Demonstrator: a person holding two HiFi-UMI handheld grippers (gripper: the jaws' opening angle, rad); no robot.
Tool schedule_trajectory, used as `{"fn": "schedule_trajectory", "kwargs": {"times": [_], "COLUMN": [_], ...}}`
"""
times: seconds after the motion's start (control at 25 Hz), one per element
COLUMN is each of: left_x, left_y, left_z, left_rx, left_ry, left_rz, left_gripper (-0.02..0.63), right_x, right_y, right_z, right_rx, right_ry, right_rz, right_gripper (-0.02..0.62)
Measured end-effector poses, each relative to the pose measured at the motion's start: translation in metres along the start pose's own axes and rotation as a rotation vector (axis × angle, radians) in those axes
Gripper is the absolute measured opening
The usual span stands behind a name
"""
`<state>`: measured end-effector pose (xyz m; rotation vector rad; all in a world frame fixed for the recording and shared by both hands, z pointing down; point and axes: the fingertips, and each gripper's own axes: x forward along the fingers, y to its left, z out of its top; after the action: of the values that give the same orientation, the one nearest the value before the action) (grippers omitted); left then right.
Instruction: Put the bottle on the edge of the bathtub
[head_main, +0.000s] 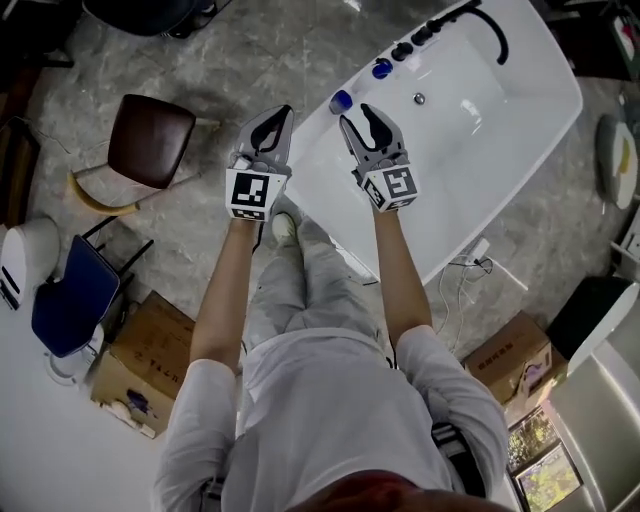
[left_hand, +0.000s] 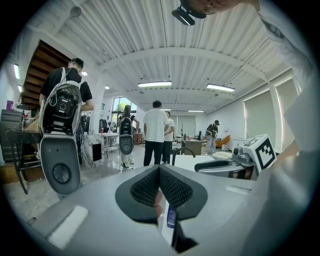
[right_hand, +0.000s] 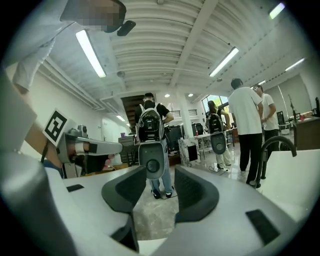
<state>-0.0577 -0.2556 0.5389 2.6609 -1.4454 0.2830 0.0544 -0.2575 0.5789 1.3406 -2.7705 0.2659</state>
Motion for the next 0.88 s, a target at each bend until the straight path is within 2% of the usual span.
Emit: {"fn": "schedule_trajectory", "kwargs": {"times": [0.08,0.2,0.24,0.44,0.56,0.64,0.88], "left_x": [-0.010,-0.028,-0.035,-0.066,-0.081,-0.092,-0.126], "left_y": [-0.007,-0.019,-0.024,-0.055,-0.075,-0.089,-0.132], "left_z": [0.018,0.044,0.052,0.092,0.115,0.126,0.141], "left_rx": [-0.009,-0.025,-0.034,-0.078,-0.030,-0.026,-0.006], "left_ry": [-0.016,-0.037,-0.044,-0.080,-0.110,-0.117,-0.091], "left_rz": [-0.001,-0.001,-0.001,-0.012,-0.021,-0.028,-0.112], "left_gripper": [-0.003,-0.003,-0.003,-0.003,-0.003,-0.003,-0.003], "right_x": [-0.016,-0.041,-0.050,-0.096,-0.115,-0.129,-0.167], "right_y": [0.013,0.030,0.035,0.060,0.074,0.086,0.106], "right_z": [0.022,0.056,0.067,0.113,0.132,0.138,0.154], "right_rx": [0.000,-0.006,-0.009,-0.058,-0.089,-0.108,-0.090], "right_ry": [-0.008,-0.021,-0.026,-0.033,-0.042,-0.046,-0.068], "right_rz": [0.008,0.016,0.022,0.047,0.059,0.068,0.052], "right_gripper": [0.133,0.013,0.002,0.000,0.000,0.000,0.000]}}
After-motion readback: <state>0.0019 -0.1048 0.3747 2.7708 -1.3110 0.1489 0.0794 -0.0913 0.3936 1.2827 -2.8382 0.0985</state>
